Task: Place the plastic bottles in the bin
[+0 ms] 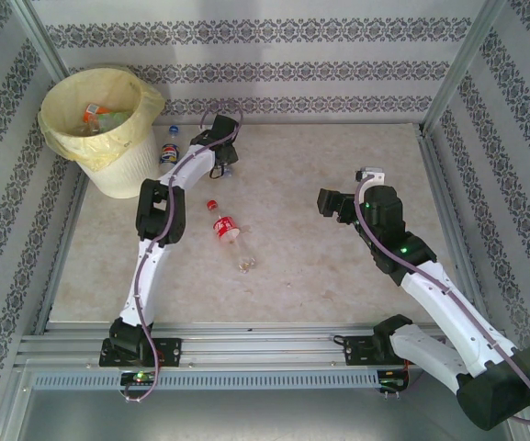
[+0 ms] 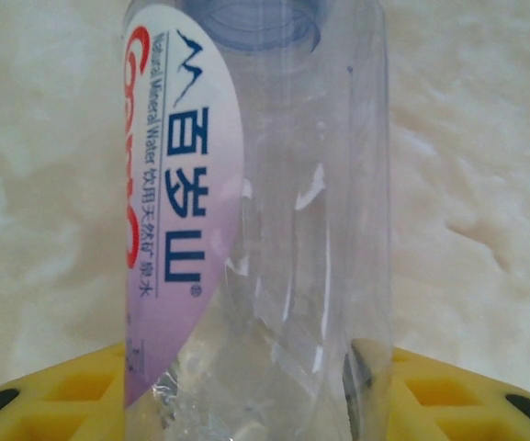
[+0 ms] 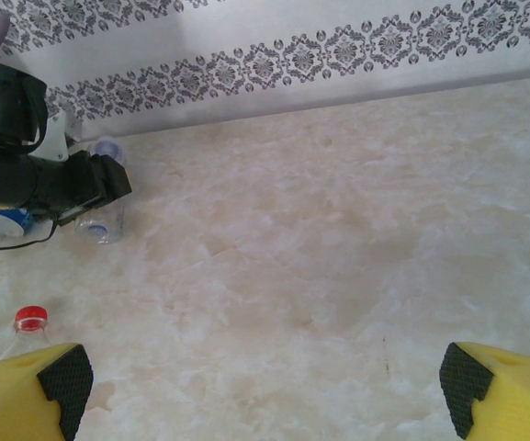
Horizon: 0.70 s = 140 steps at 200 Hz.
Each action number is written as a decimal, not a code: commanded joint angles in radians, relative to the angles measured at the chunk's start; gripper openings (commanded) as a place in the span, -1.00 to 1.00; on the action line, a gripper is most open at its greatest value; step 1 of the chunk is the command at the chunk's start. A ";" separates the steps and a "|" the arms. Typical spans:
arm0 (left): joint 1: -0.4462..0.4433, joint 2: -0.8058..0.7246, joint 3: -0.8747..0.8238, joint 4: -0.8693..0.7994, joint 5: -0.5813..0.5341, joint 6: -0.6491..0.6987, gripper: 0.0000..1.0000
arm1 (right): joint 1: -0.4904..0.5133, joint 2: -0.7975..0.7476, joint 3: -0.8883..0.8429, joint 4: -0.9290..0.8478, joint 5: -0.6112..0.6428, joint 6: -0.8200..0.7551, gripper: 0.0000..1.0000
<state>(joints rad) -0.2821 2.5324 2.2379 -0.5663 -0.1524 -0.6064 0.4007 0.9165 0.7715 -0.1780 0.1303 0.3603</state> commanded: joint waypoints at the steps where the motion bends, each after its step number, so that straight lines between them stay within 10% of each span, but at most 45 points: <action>1: -0.026 -0.126 -0.044 0.077 0.036 0.077 -0.05 | -0.009 -0.001 0.013 0.064 -0.038 -0.024 0.96; 140: -0.061 -0.522 -0.357 0.234 0.257 0.205 -0.06 | 0.073 0.101 0.042 0.171 -0.114 -0.092 0.96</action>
<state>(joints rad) -0.3458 2.1025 1.8935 -0.3798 0.0532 -0.4618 0.4557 0.9997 0.7719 -0.0463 0.0319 0.2958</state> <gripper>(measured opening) 0.473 0.981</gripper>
